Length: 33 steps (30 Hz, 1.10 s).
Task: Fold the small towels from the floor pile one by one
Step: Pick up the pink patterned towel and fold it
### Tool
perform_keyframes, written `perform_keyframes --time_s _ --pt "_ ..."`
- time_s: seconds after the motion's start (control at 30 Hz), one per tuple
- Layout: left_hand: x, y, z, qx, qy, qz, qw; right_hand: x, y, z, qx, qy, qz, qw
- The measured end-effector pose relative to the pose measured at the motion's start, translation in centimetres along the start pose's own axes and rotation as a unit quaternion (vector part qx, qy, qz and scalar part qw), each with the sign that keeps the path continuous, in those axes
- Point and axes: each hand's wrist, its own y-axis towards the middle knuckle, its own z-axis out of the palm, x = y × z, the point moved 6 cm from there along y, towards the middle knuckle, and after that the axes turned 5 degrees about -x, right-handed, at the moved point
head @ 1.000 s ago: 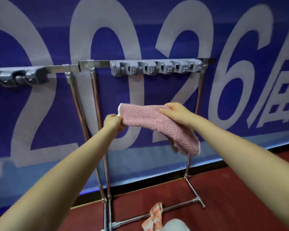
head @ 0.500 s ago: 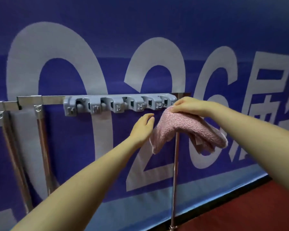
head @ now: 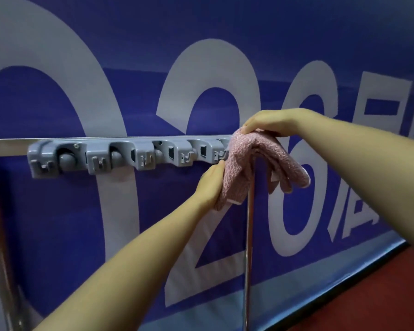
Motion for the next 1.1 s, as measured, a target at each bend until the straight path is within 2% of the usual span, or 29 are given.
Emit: perform_keyframes --time_s 0.13,0.3,0.4,0.47,0.53,0.63,0.73,0.87,0.97,1.1 --pt "0.2 0.5 0.5 -0.002 -0.034 -0.02 0.999 -1.0 0.7 0.3 0.008 -0.027 0.024 0.999" --pt "0.3 0.5 1.6 0.023 -0.115 -0.048 0.992 -2.5 1.1 1.4 -0.019 0.075 0.03 0.997" --pt "-0.1 0.6 2.5 0.044 -0.143 -0.021 0.988 -4.1 1.1 2.1 -0.051 0.16 0.034 0.985" --pt "-0.1 0.5 2.8 0.041 -0.119 0.009 0.992 -5.1 0.8 2.7 -0.07 0.203 0.048 0.975" --pt "0.0 0.2 2.5 0.017 -0.08 0.043 0.996 -5.9 0.6 3.1 -0.099 0.244 0.056 0.963" --pt "0.6 0.0 2.5 -0.013 -0.036 0.082 0.996 -6.6 0.2 3.3 -0.182 0.31 0.053 0.932" --pt "1.4 0.1 3.7 -0.004 -0.055 0.049 0.997 -7.1 -0.5 4.0 -0.228 0.395 0.035 0.889" --pt "2.2 -0.1 5.1 0.0 -0.089 0.0 0.996 -8.1 -1.5 5.8 -0.187 0.503 0.049 0.842" --pt "2.1 -0.3 5.5 -0.032 -0.088 -0.013 0.996 -8.4 -1.8 7.4 -0.151 0.53 0.072 0.832" --pt "2.3 0.7 5.1 -0.104 -0.037 -0.019 0.994 -8.5 -3.2 7.6 -0.205 0.528 0.074 0.821"
